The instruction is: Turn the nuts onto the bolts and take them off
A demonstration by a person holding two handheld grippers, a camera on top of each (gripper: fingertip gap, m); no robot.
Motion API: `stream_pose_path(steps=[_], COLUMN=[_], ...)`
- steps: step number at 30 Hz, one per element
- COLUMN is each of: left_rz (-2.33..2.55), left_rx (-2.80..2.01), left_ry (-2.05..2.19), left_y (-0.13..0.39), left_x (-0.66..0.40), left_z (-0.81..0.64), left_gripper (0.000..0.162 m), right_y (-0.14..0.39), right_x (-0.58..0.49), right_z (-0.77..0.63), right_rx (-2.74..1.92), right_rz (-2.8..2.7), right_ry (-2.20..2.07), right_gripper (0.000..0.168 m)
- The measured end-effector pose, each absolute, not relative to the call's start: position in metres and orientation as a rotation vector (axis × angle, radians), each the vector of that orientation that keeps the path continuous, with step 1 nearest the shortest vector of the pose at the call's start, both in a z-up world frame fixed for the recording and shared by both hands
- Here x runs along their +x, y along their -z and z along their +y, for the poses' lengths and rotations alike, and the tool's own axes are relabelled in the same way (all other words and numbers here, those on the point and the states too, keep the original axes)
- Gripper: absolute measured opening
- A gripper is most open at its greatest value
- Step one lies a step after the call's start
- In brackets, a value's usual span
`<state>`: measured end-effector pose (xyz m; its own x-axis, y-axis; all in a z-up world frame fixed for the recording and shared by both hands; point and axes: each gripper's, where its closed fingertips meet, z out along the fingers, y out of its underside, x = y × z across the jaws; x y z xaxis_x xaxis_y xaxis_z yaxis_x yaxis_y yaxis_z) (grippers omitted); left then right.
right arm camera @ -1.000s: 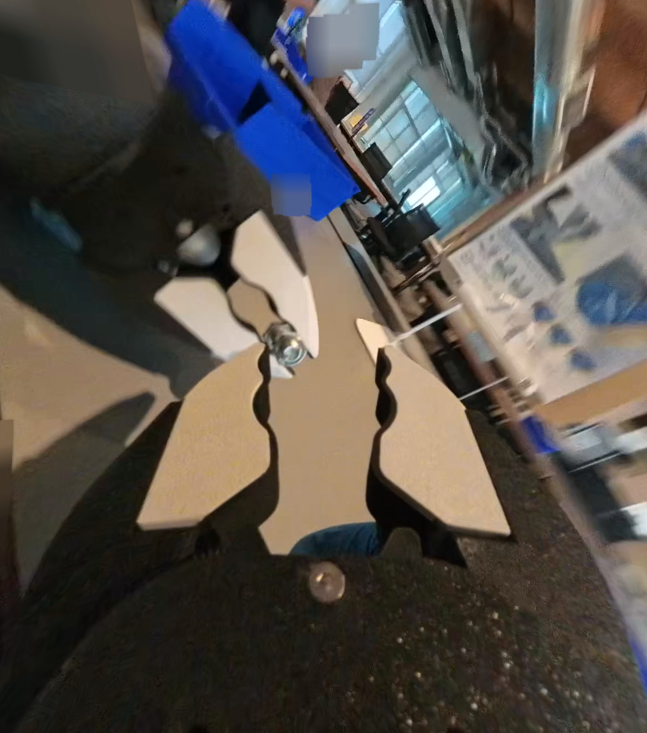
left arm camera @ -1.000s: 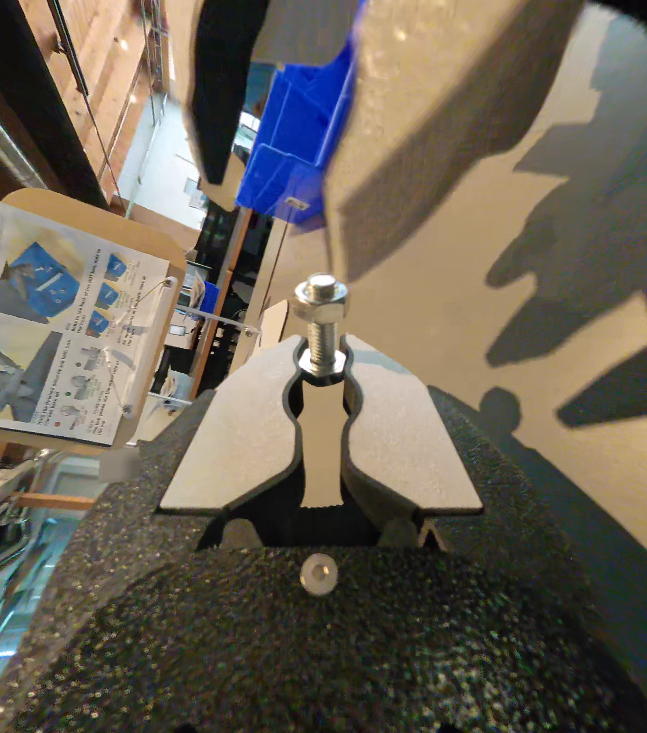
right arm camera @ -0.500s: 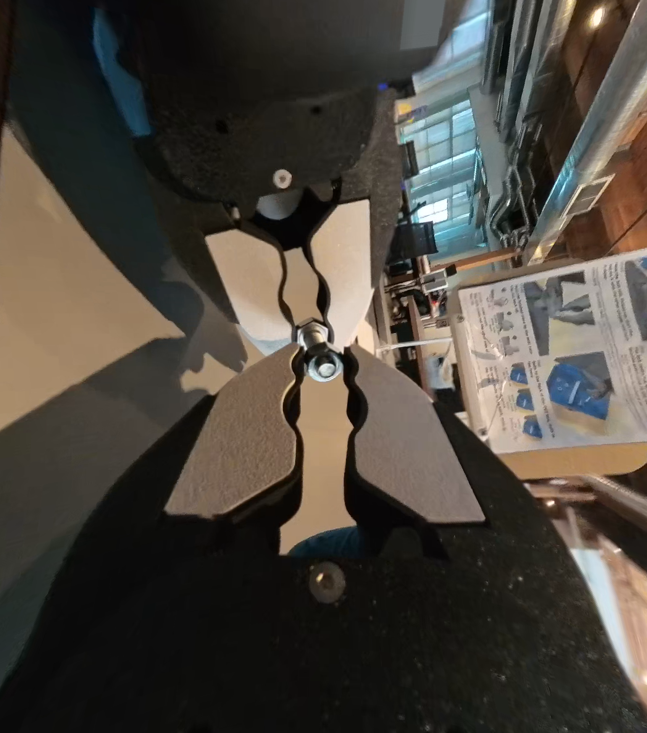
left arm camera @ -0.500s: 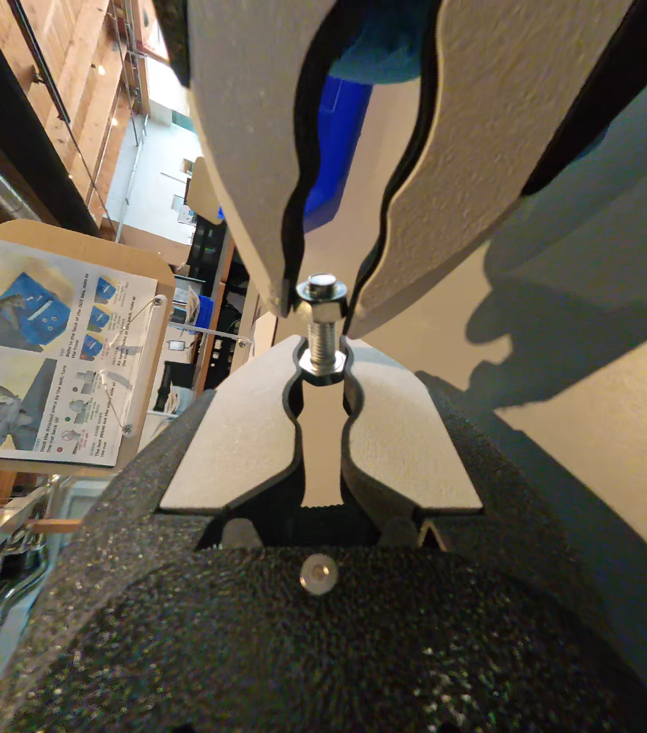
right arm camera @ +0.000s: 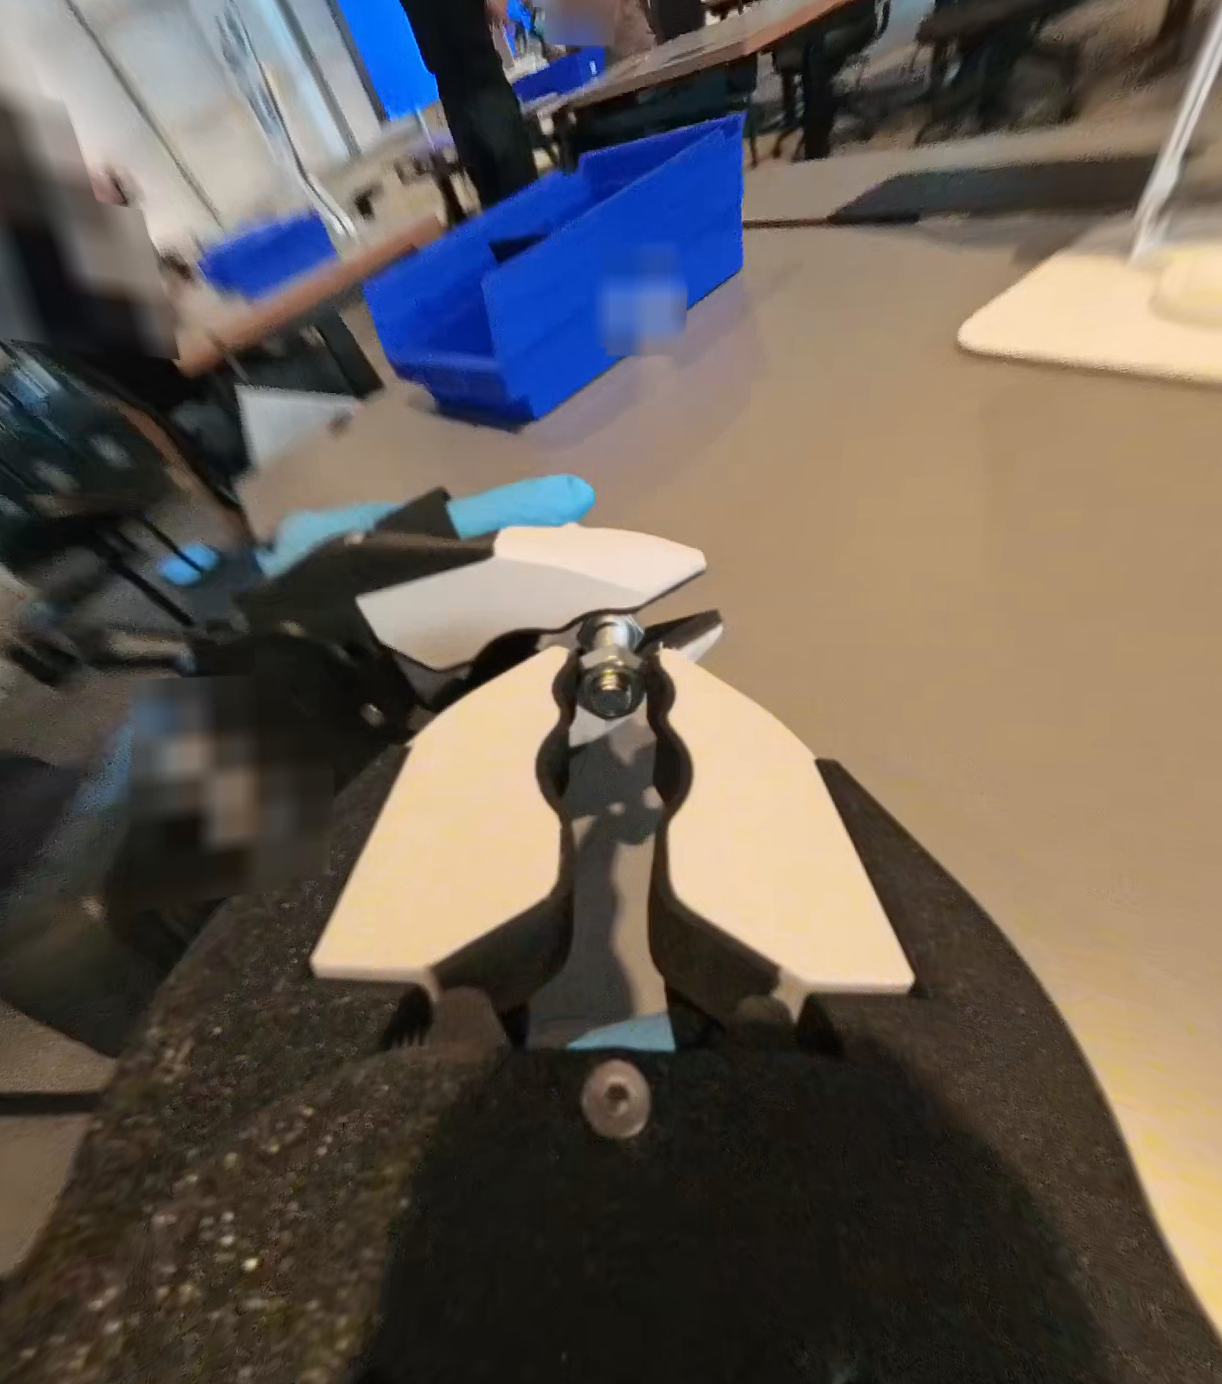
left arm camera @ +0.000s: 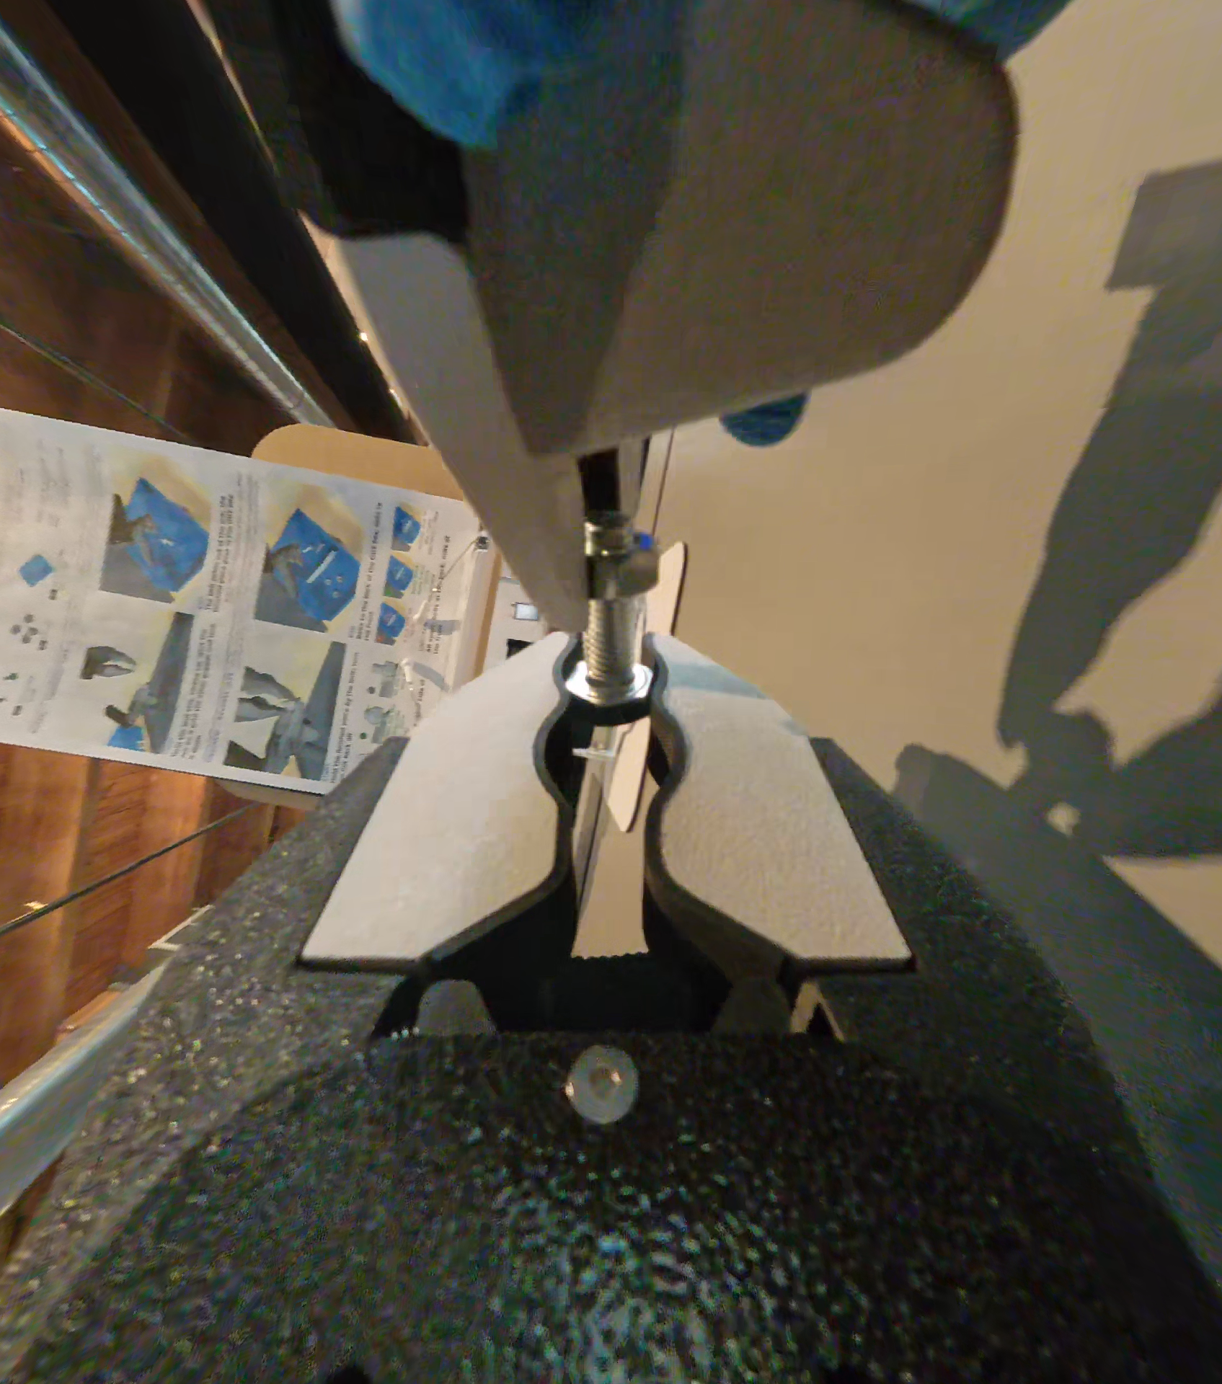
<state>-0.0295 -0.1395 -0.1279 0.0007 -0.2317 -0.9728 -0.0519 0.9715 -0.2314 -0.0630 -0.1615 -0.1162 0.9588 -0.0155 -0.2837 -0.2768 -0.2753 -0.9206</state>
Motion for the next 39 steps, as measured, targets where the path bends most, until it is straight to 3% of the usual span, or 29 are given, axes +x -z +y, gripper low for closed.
stream_pose_path(steps=[5, 8, 12, 17, 25, 39], left_rz=[1.533, 1.547, 1.568, 1.600, 1.653, 1.689], left_rx=[-0.201, -0.199, -0.224, -0.288, -0.340, -0.265], left_ry=[0.111, 0.114, 0.142, 0.227, 0.356, 0.367], left_y=[0.123, 0.126, 0.129, 0.130, 0.134, 0.139], left_x=[-0.030, -0.029, -0.028, -0.028, -0.029, -0.032], left_z=[-0.140, -0.141, -0.140, -0.137, -0.140, -0.152], left_gripper=[0.015, 0.015, 0.015, 0.015, 0.015, 0.015], right_y=[0.113, 0.116, 0.103, 0.083, 0.098, 0.125], right_x=[-0.062, -0.060, -0.060, -0.064, -0.064, -0.069], right_z=[-0.162, -0.161, -0.161, -0.165, -0.171, -0.170], right_rx=[-1.580, -1.528, -1.562, -1.601, -1.617, -1.650], right_rz=[0.690, 0.741, 0.570, 0.196, -0.661, -0.865], right_ry=[-0.932, -0.960, -0.753, -0.323, 0.891, 0.967], right_gripper=[0.018, 0.023, 0.042, 0.036, 0.032, 0.026])
